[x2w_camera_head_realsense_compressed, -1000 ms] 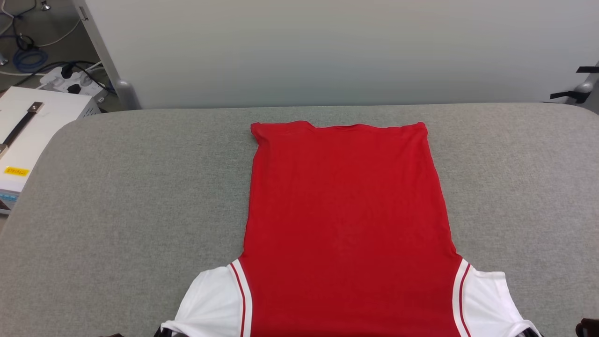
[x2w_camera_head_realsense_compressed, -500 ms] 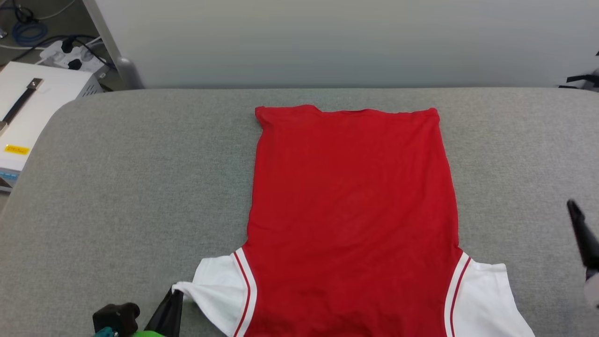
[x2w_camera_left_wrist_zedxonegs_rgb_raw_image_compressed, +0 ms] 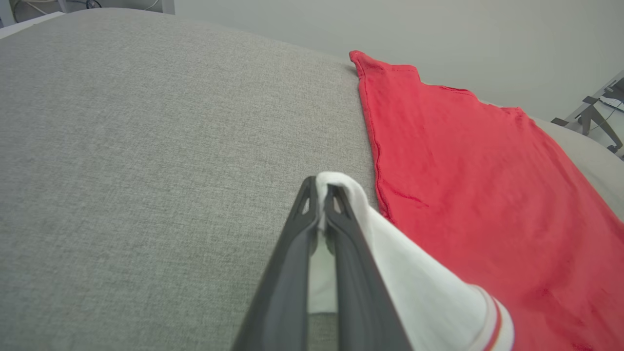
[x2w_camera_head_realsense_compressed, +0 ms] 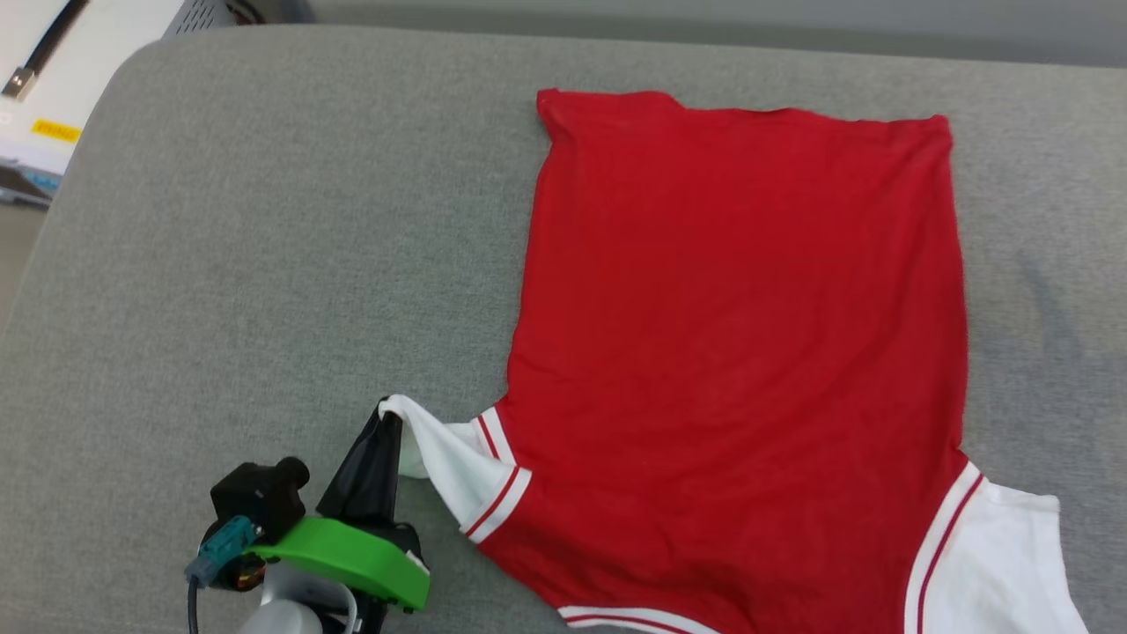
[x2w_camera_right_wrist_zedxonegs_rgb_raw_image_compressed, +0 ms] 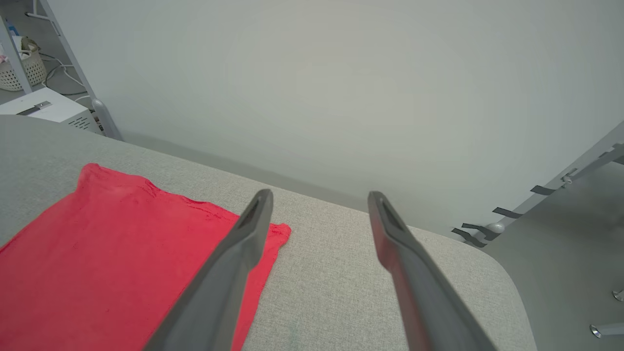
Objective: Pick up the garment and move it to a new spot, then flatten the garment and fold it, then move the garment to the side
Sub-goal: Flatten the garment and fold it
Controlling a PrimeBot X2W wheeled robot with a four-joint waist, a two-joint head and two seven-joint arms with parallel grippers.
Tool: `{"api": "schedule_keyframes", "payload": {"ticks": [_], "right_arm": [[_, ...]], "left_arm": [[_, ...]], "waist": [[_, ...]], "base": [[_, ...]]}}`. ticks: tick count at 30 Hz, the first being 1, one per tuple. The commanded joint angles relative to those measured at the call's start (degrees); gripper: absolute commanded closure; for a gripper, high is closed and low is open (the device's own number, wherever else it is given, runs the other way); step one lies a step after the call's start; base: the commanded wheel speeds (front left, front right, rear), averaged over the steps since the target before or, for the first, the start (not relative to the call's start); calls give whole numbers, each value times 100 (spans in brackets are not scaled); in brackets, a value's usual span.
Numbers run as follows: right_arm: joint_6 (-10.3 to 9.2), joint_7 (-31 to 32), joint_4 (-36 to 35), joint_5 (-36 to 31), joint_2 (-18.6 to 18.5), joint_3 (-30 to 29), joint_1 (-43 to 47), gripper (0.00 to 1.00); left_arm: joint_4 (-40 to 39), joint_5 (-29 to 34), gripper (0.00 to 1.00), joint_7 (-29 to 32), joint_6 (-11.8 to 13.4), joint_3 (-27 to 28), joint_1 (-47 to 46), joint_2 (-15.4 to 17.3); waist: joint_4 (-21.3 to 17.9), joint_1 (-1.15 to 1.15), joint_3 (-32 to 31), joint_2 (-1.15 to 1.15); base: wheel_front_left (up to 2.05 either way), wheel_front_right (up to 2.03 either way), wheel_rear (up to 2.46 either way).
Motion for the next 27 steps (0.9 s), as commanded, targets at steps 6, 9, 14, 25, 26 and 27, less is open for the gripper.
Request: {"api": "schedule_keyframes", "payload": {"ticks": [6, 9, 14, 25, 26, 27], "right_arm": [[-4, 2106, 1111, 270, -310, 719, -1374, 0], [-4, 2647, 1460, 312, -330, 787, -1842, 0], [-4, 3021, 1910, 170, -264, 801, -2335, 0], [-4, 3152, 2718, -120, -181, 1138, -2121, 0], [-4, 3143, 2738, -127, -190, 1161, -2074, 0], [-4, 3149, 2767, -114, -197, 1164, -2042, 0]], "left_arm": [[-142, 314, 100, -34, -273, 203, -394, -417], [-152, 437, 100, -34, -389, 263, -481, -574], [-158, 602, 100, -34, -541, 358, -585, -802], [-54, 851, 100, -34, -778, 486, -786, -1083], [-45, 873, 100, -34, -789, 498, -794, -1092], [-44, 890, 100, -34, -797, 507, -803, -1099]], "waist": [[898, 0, 1222, 0], [1042, 0, 1465, 0], [1208, 0, 1810, 0], [1315, 0, 2182, 0], [1305, 0, 2182, 0], [1294, 0, 2179, 0]], "base": [[0, 0, 0], [0, 0, 0], [0, 0, 0], [0, 0, 0], [0, 0, 0], [0, 0, 0]]}}
